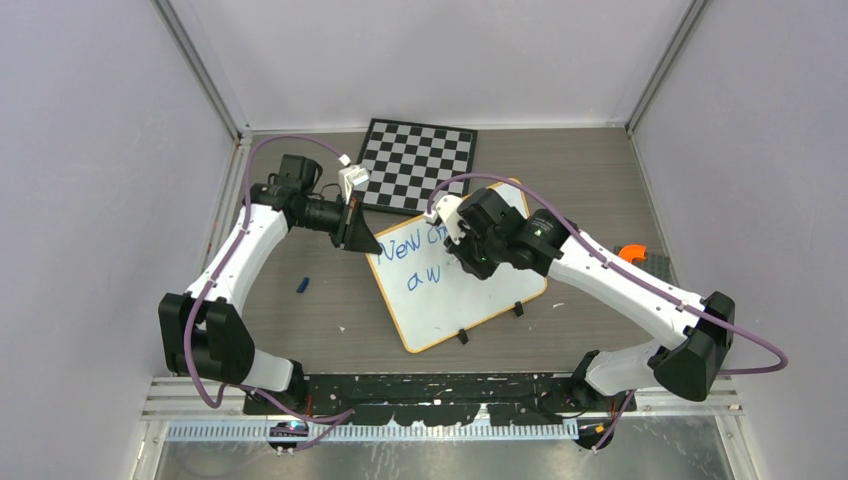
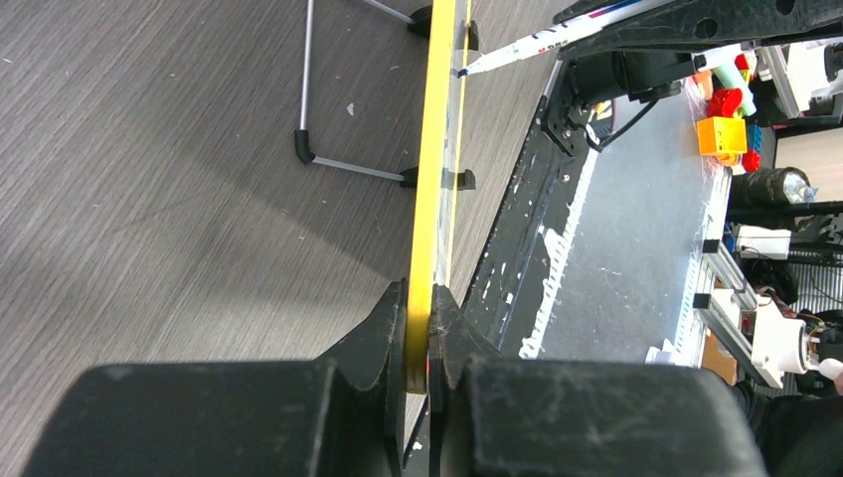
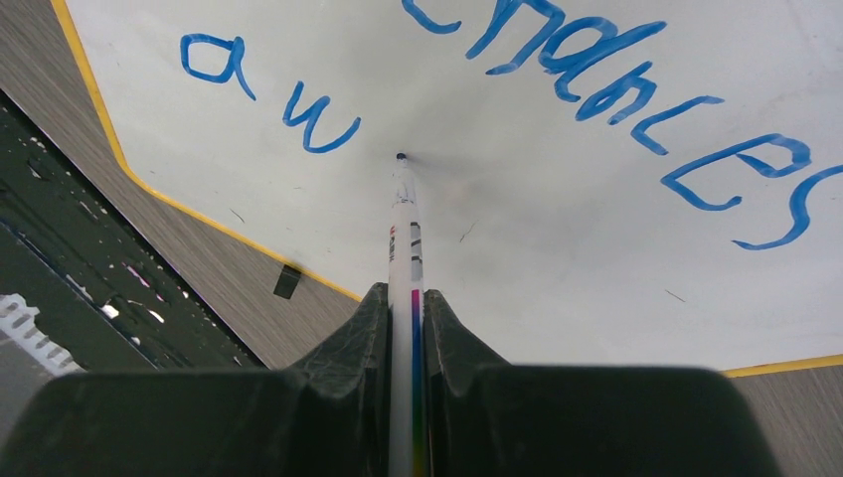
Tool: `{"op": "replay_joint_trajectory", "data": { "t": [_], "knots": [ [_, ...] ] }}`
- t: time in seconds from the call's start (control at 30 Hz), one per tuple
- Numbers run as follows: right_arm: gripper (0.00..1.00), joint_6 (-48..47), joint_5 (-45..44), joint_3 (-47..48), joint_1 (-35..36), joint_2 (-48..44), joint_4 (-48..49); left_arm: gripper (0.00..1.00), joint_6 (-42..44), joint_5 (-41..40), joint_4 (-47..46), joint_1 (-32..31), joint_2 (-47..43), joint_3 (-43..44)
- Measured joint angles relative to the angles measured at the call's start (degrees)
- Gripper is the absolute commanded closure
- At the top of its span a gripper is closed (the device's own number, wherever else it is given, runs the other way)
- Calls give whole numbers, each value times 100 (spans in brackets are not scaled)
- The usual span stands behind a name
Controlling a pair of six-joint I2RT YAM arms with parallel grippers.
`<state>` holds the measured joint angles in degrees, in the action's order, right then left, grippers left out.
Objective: Write a sentence on the whiteboard
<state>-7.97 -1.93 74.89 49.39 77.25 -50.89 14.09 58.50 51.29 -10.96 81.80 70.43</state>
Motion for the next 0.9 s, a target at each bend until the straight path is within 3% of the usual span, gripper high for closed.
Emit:
{"op": "replay_joint_trajectory", "data": {
  "t": [0.9],
  "knots": [
    [100, 81, 590, -345, 22, 42, 192, 100, 2, -4, -2, 0, 0, -2]
  ]
}}
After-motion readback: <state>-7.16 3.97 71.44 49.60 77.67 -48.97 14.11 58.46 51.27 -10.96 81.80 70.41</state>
